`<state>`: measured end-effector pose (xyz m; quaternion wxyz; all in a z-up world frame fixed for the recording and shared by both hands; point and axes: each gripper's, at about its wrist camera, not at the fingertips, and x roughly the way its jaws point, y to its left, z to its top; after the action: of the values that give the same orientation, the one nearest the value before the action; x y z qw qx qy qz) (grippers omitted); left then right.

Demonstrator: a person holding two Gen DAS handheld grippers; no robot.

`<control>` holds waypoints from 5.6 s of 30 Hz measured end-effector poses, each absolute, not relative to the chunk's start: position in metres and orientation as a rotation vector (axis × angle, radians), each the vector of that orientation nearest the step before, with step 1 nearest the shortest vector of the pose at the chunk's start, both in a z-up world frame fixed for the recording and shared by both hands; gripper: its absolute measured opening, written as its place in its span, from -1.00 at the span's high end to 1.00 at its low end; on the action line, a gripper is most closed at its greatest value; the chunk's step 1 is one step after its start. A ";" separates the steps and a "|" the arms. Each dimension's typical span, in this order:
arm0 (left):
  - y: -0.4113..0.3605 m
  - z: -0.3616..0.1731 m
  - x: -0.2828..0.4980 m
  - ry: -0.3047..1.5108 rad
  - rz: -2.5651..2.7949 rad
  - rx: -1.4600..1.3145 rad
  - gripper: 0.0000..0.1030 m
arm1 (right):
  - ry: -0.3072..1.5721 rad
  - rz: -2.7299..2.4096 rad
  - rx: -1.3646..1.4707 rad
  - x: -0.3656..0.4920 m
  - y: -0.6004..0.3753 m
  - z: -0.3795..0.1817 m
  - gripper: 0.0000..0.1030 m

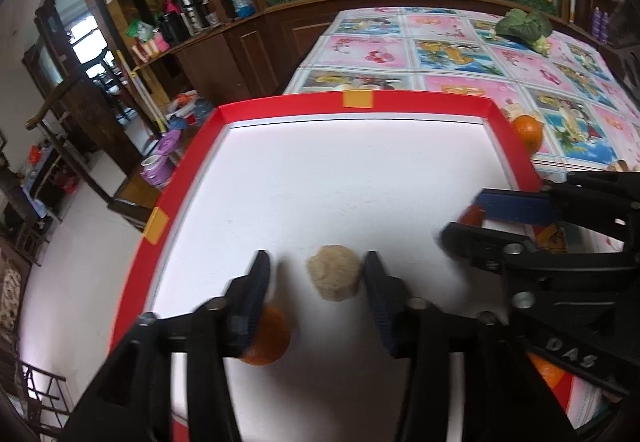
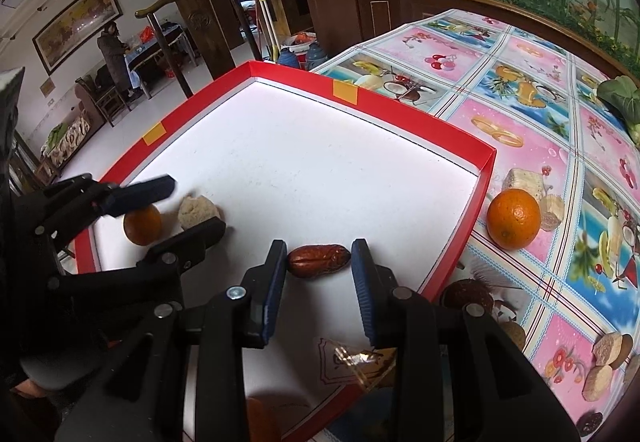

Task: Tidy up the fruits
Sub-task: 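Carry the bread ball and date over the tray and open both grippers, then grasp a dark red date with the right gripper while the left grasps a beige ball, then carry the date and beige ball over the tray and release both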

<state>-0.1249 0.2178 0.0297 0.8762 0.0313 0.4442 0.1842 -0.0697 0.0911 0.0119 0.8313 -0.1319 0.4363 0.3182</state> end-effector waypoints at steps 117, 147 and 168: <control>0.072 0.060 -0.080 0.883 -0.137 -0.033 0.57 | 0.786 0.497 -0.095 -0.070 -0.082 0.064 0.45; 0.263 0.046 -0.115 0.885 0.310 -0.152 0.58 | 0.944 0.700 -0.228 -0.050 0.111 0.022 0.44; 0.253 0.035 -0.103 0.958 0.383 -0.123 -0.27 | 0.950 0.713 -0.222 -0.050 0.097 0.025 0.43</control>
<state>-0.1032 0.2534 0.0346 0.8680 -0.0589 0.4579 0.1828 -0.0503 0.0973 0.0253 0.8230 -0.1044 0.4466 0.3351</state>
